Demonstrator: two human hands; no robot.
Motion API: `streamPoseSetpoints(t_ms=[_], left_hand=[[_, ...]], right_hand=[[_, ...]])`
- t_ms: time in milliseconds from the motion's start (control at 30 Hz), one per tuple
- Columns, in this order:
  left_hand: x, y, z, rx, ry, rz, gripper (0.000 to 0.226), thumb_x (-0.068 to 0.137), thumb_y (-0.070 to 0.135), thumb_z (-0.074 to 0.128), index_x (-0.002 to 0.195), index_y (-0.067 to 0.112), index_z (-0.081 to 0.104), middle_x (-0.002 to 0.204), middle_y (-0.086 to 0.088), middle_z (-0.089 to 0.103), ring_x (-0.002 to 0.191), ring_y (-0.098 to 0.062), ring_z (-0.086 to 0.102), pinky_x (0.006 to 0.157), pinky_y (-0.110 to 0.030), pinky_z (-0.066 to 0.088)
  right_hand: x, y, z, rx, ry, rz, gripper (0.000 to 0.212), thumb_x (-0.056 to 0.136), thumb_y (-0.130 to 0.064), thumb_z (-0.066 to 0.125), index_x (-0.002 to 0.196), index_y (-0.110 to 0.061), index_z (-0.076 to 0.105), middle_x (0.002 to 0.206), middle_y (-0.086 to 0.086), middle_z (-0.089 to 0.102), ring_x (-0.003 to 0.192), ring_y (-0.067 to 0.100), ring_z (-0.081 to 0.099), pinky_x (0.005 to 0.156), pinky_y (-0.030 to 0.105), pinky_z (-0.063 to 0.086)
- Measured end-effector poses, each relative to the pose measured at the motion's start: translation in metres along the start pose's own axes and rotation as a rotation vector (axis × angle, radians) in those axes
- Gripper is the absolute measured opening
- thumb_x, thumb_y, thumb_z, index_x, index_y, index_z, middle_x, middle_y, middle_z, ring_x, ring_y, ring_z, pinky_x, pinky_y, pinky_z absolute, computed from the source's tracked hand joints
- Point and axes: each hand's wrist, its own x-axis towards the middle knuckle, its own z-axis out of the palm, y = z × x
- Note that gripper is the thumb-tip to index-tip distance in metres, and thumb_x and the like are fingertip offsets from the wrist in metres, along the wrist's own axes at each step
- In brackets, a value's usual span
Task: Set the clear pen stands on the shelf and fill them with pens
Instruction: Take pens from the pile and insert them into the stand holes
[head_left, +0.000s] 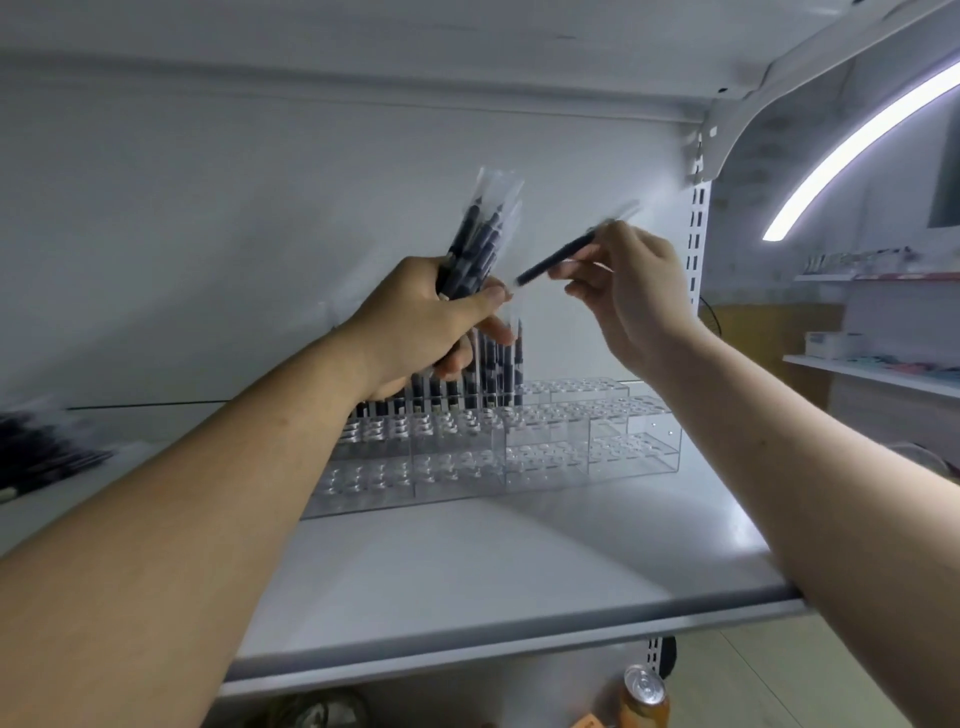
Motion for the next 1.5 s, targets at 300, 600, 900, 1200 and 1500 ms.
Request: streamPoseSetpoints(t_ms=[300, 600, 900, 1200, 1500], left_hand=[[0.002, -0.002, -0.002, -0.026, 0.012, -0.032, 0.040, 0.106, 0.035, 0.062, 0.118, -0.004, 0.059, 0.052, 0.006, 0.036, 0.039, -0.010, 0.027, 0.039, -0.023, 0.028], [0.004, -0.003, -0.002, -0.159, -0.037, -0.086, 0.043, 0.106, 0.049, 0.055, 0.117, 0.007, 0.060, 0.067, 0.004, 0.044, 0.049, -0.012, 0.030, 0.044, -0.023, 0.028], [0.003, -0.002, 0.000, -0.114, -0.025, -0.030, 0.040, 0.109, 0.029, 0.056, 0.129, -0.005, 0.052, 0.076, 0.002, 0.055, 0.051, -0.011, 0.042, 0.047, -0.025, 0.040], [-0.001, -0.002, 0.002, -0.011, -0.020, 0.019, 0.026, 0.108, 0.022, 0.059, 0.124, 0.002, 0.060, 0.085, -0.001, 0.071, 0.061, -0.013, 0.059, 0.057, -0.030, 0.054], [-0.002, 0.000, 0.001, -0.018, -0.030, 0.033, 0.018, 0.108, 0.023, 0.059, 0.123, 0.015, 0.062, 0.098, -0.003, 0.081, 0.070, -0.021, 0.076, 0.059, -0.028, 0.059]], right_hand=[[-0.001, 0.012, -0.011, -0.807, -0.097, -0.178, 0.013, 0.098, -0.009, 0.063, 0.089, -0.019, 0.062, 0.080, 0.003, 0.077, 0.071, 0.018, 0.078, 0.072, 0.051, 0.063], [-0.007, 0.021, -0.006, -0.936, -0.288, -0.113, 0.010, 0.098, -0.011, 0.064, 0.091, -0.019, 0.063, 0.076, -0.005, 0.077, 0.073, 0.030, 0.078, 0.069, 0.067, 0.058], [-0.013, 0.026, 0.002, -1.064, -0.412, -0.031, 0.011, 0.097, -0.009, 0.061, 0.088, -0.014, 0.064, 0.075, 0.002, 0.078, 0.070, 0.024, 0.079, 0.067, 0.064, 0.059], [-0.008, 0.035, -0.003, -1.126, -0.440, 0.034, 0.014, 0.097, -0.013, 0.066, 0.085, -0.012, 0.072, 0.074, -0.001, 0.079, 0.083, 0.039, 0.077, 0.077, 0.063, 0.061], [-0.001, 0.011, -0.017, -1.014, -0.292, -0.212, 0.006, 0.096, -0.022, 0.075, 0.096, -0.016, 0.077, 0.082, -0.005, 0.076, 0.071, 0.008, 0.073, 0.072, 0.026, 0.063]])
